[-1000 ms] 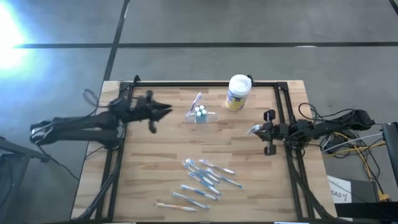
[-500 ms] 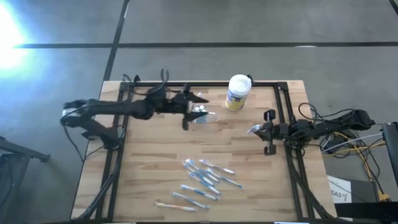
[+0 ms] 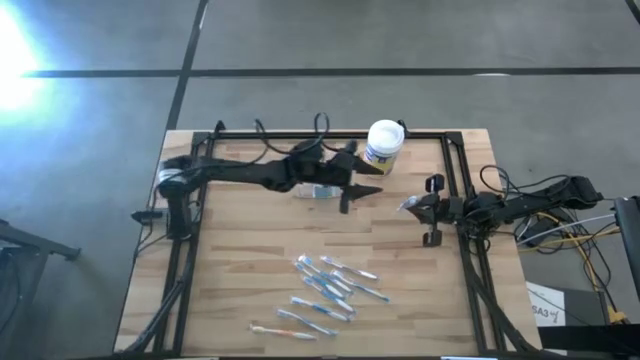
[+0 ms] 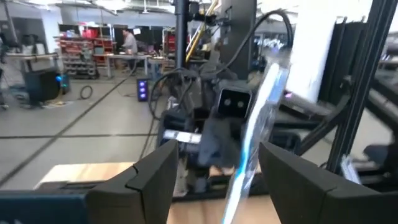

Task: Pick & Place toothbrushing station
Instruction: Put the blue toothbrush into the left section of the transparent organizer

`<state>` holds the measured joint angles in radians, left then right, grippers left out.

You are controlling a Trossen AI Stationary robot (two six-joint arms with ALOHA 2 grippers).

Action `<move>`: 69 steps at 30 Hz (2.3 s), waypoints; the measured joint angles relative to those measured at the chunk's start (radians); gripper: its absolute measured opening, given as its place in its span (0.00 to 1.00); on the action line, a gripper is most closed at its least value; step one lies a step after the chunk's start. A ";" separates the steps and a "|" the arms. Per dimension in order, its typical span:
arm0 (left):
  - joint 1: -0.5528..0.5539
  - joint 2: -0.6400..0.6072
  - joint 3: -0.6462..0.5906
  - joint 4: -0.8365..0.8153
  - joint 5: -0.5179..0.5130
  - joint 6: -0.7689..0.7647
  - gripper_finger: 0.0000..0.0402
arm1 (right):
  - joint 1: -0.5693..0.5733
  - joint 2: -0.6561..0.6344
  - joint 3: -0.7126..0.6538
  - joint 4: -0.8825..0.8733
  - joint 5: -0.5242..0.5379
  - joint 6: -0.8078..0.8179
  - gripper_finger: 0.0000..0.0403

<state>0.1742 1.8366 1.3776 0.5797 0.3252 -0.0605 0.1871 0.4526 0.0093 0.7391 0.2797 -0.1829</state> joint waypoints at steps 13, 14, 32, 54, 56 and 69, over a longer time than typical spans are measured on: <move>-0.039 0.216 0.310 -0.159 0.052 0.003 0.57 | 0.000 0.000 0.000 -0.001 0.109 0.019 0.03; -0.040 0.226 0.320 -0.162 0.052 0.003 0.57 | 0.000 0.000 0.000 -0.001 0.110 0.019 0.03; -0.043 0.264 0.362 -0.162 0.019 0.085 0.55 | 0.000 0.000 0.000 -0.001 0.116 0.015 0.03; -0.044 0.259 0.361 -0.201 0.055 0.094 0.10 | -0.007 0.188 0.100 -0.003 0.108 0.053 0.03; -0.044 0.257 0.361 -0.207 0.069 0.089 0.04 | -0.007 0.201 0.107 -0.003 0.106 0.049 0.03; -0.046 0.168 0.351 -0.371 0.086 0.178 0.04 | -0.002 0.191 0.117 0.005 0.102 0.048 0.25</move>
<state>0.1280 2.0042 1.7290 0.2086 0.4114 0.1179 0.1846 0.6439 0.1261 0.7442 0.3820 -0.1346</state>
